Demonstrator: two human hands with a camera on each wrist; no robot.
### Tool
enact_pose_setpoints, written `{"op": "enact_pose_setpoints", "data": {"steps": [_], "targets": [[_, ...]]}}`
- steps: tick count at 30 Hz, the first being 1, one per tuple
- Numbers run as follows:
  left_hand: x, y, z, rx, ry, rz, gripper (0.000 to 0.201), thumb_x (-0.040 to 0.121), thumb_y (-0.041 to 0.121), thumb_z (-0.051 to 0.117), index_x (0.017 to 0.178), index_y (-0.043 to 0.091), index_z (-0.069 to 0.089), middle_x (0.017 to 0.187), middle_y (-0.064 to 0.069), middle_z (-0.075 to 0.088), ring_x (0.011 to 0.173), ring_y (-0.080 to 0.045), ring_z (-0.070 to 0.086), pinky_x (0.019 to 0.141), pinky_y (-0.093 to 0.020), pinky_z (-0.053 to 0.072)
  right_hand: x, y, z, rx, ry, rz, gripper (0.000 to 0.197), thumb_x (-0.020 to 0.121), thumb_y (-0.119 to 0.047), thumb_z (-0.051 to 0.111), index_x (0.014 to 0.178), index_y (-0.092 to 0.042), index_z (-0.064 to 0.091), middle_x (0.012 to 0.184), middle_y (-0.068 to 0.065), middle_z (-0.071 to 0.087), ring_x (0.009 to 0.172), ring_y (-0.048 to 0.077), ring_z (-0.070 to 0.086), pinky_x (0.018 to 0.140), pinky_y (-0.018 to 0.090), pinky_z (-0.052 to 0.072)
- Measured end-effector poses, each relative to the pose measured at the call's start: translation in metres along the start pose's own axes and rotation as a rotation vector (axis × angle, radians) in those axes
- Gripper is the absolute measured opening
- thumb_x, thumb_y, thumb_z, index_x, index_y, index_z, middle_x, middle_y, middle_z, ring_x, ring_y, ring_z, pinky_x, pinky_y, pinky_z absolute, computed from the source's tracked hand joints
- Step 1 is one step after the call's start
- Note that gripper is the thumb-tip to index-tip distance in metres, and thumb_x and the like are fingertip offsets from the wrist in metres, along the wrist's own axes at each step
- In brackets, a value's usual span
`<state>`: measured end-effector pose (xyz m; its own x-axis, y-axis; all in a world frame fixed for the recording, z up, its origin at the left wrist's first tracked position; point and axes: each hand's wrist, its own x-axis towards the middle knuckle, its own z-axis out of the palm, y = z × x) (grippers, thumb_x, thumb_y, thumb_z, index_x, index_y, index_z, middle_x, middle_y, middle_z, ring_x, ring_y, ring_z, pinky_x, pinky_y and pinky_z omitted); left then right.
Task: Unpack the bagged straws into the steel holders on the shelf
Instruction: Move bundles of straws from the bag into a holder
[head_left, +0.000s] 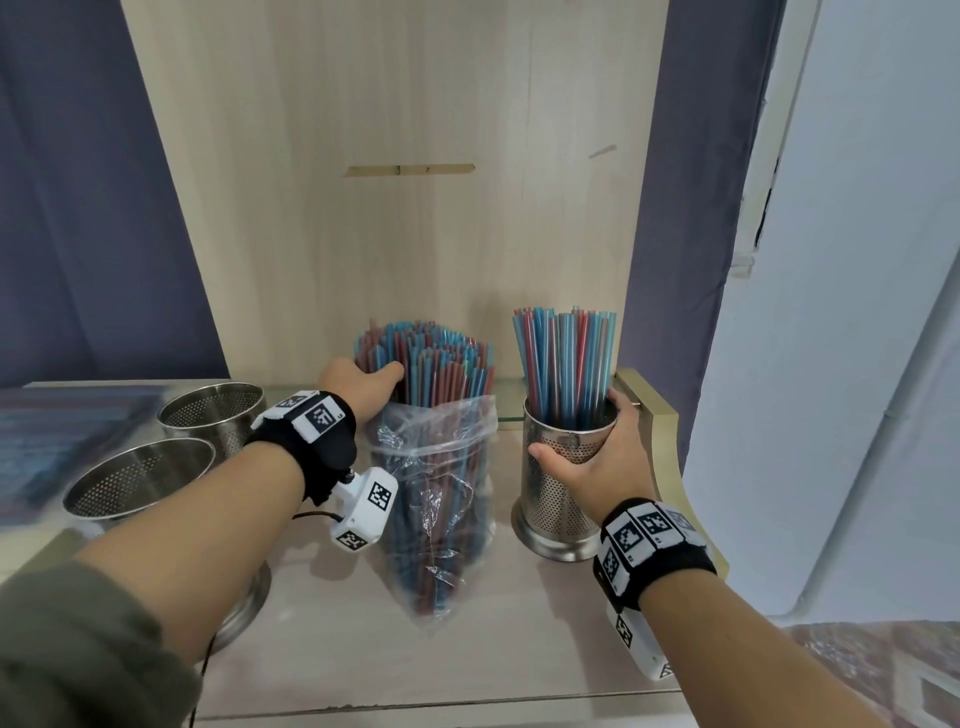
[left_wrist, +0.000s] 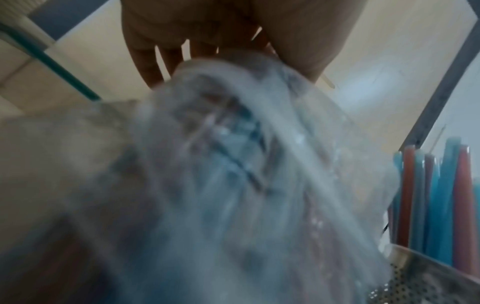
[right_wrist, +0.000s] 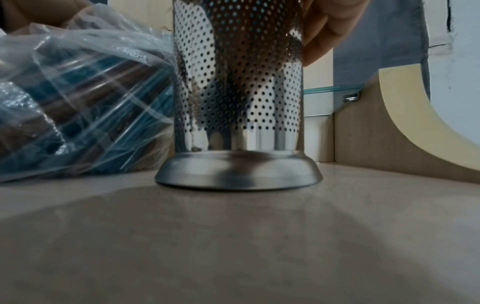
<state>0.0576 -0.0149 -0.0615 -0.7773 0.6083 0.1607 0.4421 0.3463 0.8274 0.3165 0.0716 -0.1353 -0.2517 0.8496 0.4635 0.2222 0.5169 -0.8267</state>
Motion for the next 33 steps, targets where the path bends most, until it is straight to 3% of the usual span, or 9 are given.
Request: {"op": "enact_pose_setpoints", "data": {"steps": [3, 7, 12, 18, 22, 25, 27, 30, 33], "targets": [[0.001, 0.008, -0.002, -0.110, 0.035, 0.035, 0.035, 0.089, 0.035, 0.063, 0.064, 0.013, 0.054, 0.063, -0.003, 0.052, 0.063, -0.024, 0.051, 0.064, -0.031, 0.041, 0.000, 0.000, 0.000, 0.008, -0.001, 0.006, 0.103, 0.064, -0.026, 0.092, 0.146, -0.014, 0.030, 0.110, -0.025, 0.042, 0.111, -0.001, 0.045, 0.097, 0.013, 0.036], [0.007, 0.019, -0.010, -0.147, 0.050, 0.113, 0.040, 0.091, 0.034, 0.061, 0.058, 0.015, 0.050, 0.056, -0.004, 0.046, 0.058, -0.024, 0.046, 0.061, -0.031, 0.036, -0.001, -0.001, 0.000, 0.008, -0.008, 0.005, 0.104, 0.064, -0.028, 0.091, 0.146, -0.014, 0.029, 0.116, -0.018, 0.042, 0.111, 0.000, 0.045, 0.096, 0.015, 0.036], [0.010, 0.037, -0.023, -0.170, 0.051, 0.199, 0.039, 0.094, 0.027, 0.056, 0.060, 0.014, 0.044, 0.055, -0.003, 0.037, 0.050, -0.020, 0.034, 0.048, -0.030, 0.029, -0.002, -0.002, -0.001, 0.013, -0.008, -0.005, 0.103, 0.064, -0.028, 0.092, 0.146, -0.014, 0.030, 0.117, -0.016, 0.043, 0.111, 0.002, 0.046, 0.096, 0.016, 0.036], [0.021, 0.060, -0.049, -0.283, 0.121, 0.294, 0.024, 0.094, 0.027, 0.057, 0.077, 0.010, 0.057, 0.065, -0.005, 0.046, 0.058, -0.021, 0.041, 0.063, -0.032, 0.036, -0.002, -0.003, 0.000, 0.022, -0.006, -0.005, 0.104, 0.062, -0.028, 0.092, 0.145, -0.016, 0.031, 0.116, -0.018, 0.045, 0.112, 0.003, 0.048, 0.102, 0.022, 0.039], [0.032, 0.073, -0.068, -0.440, 0.077, 0.344, 0.024, 0.093, 0.018, 0.053, 0.076, 0.011, 0.069, 0.072, 0.003, 0.072, 0.072, -0.014, 0.070, 0.080, -0.031, 0.054, -0.001, -0.002, -0.001, 0.025, -0.016, -0.009, 0.099, 0.063, -0.025, 0.092, 0.141, -0.021, 0.032, 0.105, -0.033, 0.040, 0.098, -0.010, 0.049, 0.094, 0.011, 0.037], [0.034, 0.082, -0.083, -0.480, 0.193, 0.387, 0.027, 0.085, 0.018, 0.053, 0.062, 0.013, 0.067, 0.054, 0.006, 0.067, 0.064, -0.017, 0.066, 0.077, -0.037, 0.057, -0.001, -0.002, -0.001, 0.025, -0.019, -0.012, 0.100, 0.063, -0.025, 0.092, 0.143, -0.018, 0.032, 0.104, -0.036, 0.038, 0.104, -0.001, 0.049, 0.099, 0.017, 0.037], [0.030, 0.091, -0.092, -0.579, 0.298, 0.432, 0.028, 0.085, 0.017, 0.052, 0.058, 0.013, 0.060, 0.047, 0.006, 0.062, 0.054, -0.015, 0.060, 0.068, -0.034, 0.057, -0.001, -0.002, -0.001, 0.024, -0.020, -0.015, 0.101, 0.063, -0.026, 0.092, 0.143, -0.017, 0.032, 0.104, -0.036, 0.038, 0.107, 0.001, 0.048, 0.098, 0.016, 0.036], [0.019, 0.116, -0.109, -0.834, 0.409, 0.544, 0.026, 0.090, 0.020, 0.052, 0.065, 0.015, 0.050, 0.044, 0.005, 0.055, 0.045, -0.016, 0.052, 0.056, -0.031, 0.050, -0.001, -0.002, -0.001, 0.025, -0.026, -0.008, 0.100, 0.063, -0.026, 0.092, 0.143, -0.019, 0.032, 0.104, -0.036, 0.039, 0.097, -0.010, 0.049, 0.090, 0.007, 0.035], [0.002, 0.146, -0.127, -1.059, 0.386, 0.657, 0.023, 0.092, 0.017, 0.050, 0.070, 0.013, 0.045, 0.048, 0.005, 0.050, 0.046, -0.016, 0.049, 0.056, -0.032, 0.047, -0.001, -0.001, -0.002, 0.032, -0.030, -0.001, 0.099, 0.064, -0.026, 0.092, 0.142, -0.021, 0.031, 0.103, -0.035, 0.040, 0.093, -0.015, 0.048, 0.076, -0.005, 0.033]]}}
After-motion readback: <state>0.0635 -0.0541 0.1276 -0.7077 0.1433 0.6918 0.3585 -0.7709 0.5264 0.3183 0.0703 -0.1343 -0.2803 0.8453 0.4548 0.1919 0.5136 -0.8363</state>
